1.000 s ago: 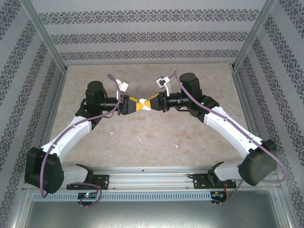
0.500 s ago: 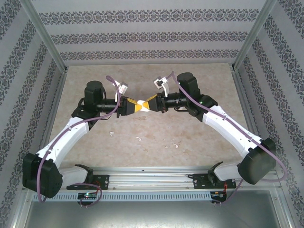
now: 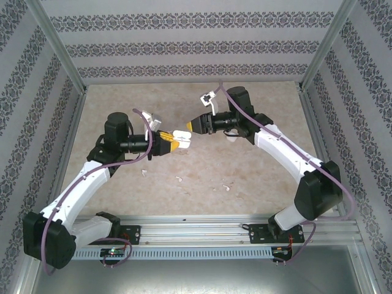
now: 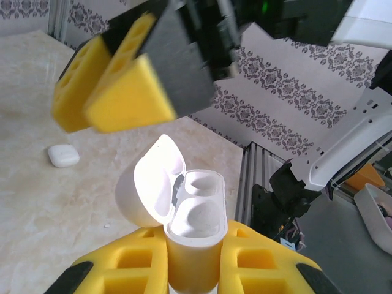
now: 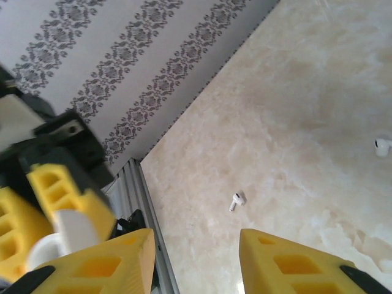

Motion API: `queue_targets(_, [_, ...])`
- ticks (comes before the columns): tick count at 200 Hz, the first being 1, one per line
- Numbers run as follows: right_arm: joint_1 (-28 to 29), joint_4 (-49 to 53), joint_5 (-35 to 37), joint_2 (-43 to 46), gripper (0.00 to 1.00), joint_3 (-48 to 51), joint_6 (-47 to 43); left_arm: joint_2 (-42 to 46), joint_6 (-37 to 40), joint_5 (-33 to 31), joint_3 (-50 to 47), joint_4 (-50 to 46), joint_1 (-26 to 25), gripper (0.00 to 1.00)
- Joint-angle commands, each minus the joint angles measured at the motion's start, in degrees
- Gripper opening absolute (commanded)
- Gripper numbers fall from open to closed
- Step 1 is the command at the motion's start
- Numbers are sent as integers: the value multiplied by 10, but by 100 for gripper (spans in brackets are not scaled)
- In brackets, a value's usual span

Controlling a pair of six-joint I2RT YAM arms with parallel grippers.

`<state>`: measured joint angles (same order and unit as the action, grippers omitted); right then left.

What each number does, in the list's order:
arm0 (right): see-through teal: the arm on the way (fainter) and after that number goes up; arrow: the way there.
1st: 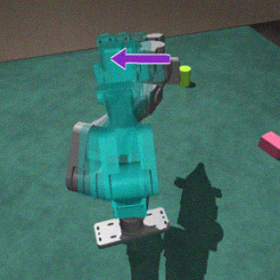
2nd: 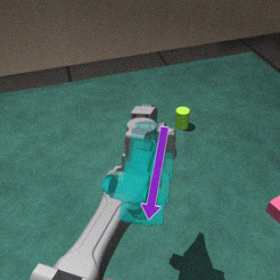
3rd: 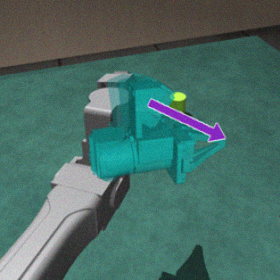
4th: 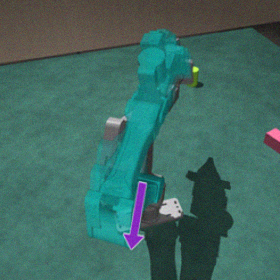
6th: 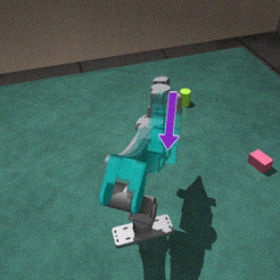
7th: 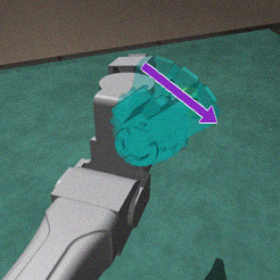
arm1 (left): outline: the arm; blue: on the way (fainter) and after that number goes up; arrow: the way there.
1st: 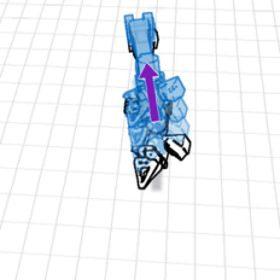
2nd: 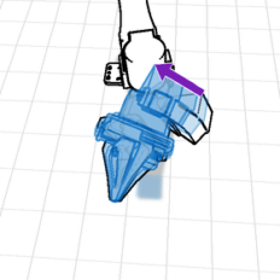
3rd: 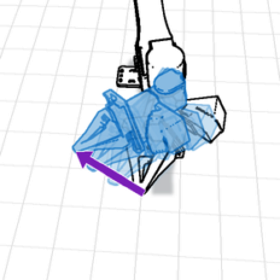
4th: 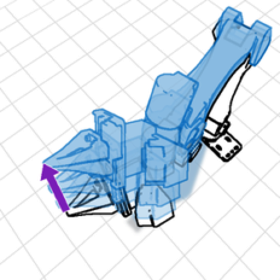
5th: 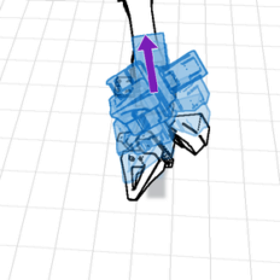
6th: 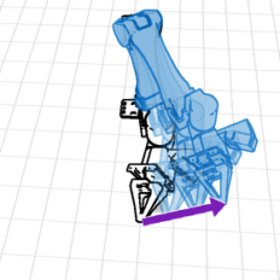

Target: Insert wireless bluetooth earbuds into charging case

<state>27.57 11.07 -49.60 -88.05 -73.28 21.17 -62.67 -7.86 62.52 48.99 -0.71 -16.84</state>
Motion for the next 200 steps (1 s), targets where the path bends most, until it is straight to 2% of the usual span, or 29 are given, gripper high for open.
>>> queue_targets(1, [3, -5, 0, -2, 43, -25, 18, 11, 14, 11, -17, 35, 5, 2])
queue_targets(37, [4, 1, 23, 21, 49, -18, 49, 17, 7, -32, -44, 40, 32, 2])
queue_targets(66, [7, 87, 125, 26, 52, -29, 50, 37, -7, -76, -86, 47, 74, 1])
queue_targets(85, [14, 144, 183, -9, 53, -51, 59, 58, -17, -109, -107, 45, 91, 1])
queue_targets(109, [36, 216, 237, -90, 53, -119, 56, 93, 8, -175, -115, -8, 96, 1])
queue_targets(137, [77, 281, 297, -217, 51, -258, 24, 139, 65, -243, -112, -94, 97, 1])
queue_targets(152, [92, 322, 304, -295, 49, -370, 9, 162, 79, -268, -115, -121, 99, 1])
queue_targets(200, [123, 445, 341, -531, 46, -708, -13, 190, 71, -281, -145, -122, 102, 1])
